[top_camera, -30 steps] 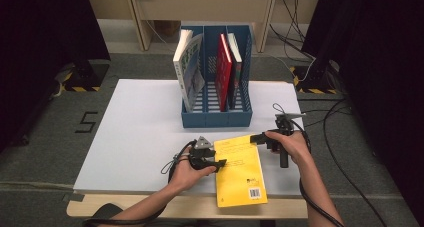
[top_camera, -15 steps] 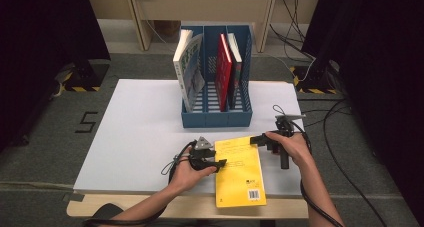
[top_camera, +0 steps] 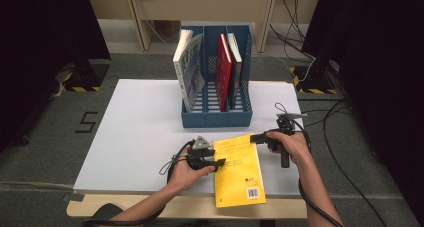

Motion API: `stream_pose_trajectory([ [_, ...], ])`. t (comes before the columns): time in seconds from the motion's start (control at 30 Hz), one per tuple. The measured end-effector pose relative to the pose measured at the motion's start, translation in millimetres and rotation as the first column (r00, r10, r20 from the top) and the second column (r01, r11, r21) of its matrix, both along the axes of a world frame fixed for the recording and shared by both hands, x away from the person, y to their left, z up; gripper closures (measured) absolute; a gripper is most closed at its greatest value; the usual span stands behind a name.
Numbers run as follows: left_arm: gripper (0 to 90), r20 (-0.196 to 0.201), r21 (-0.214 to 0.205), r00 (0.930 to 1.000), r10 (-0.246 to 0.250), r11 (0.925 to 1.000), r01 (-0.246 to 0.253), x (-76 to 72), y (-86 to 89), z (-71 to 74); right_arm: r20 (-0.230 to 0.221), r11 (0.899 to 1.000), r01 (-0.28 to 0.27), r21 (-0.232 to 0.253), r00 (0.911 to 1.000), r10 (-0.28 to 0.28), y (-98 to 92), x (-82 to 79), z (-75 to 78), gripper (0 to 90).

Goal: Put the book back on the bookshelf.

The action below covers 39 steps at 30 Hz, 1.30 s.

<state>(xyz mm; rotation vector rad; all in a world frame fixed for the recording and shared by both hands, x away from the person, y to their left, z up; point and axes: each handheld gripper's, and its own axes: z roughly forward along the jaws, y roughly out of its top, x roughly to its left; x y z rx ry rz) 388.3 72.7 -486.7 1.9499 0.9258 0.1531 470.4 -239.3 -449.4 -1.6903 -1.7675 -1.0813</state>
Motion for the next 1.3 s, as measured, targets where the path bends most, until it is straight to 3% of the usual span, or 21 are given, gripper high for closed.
stream_pose_trajectory([
  [0.43, 40.8, 0.040, -0.082, 0.9975, 0.058, 0.9951, -0.055, 2.5, 23.6, 18.8, 0.044, 0.998, -0.043, 0.035, 0.9982, 0.041, 2.2, -4.6, 15.5, 77.0],
  [0.8, 40.0, 0.038, -0.101, 0.9948, 0.095, 0.9908, -0.090, 3.4, 36.8, 17.7, 0.173, 0.997, -0.051, 0.061, 0.9841, 0.040, 2.2, -14.5, 45.2, 77.4],
  [1.03, 40.0, 0.050, -0.117, 0.9923, 0.113, 0.9874, -0.107, 4.4, 41.7, 20.5, 0.286, 0.997, -0.047, 0.061, 0.9579, 0.028, 1.9, -26.8, 72.0, 77.5],
  [1.3, 40.0, 0.053, -0.124, 0.9903, 0.129, 0.9849, -0.121, 5.6, 46.0, 20.8, 0.407, 0.999, -0.009, 0.041, 0.9133, -0.008, 1.4, -40.6, 100.3, 77.5],
])
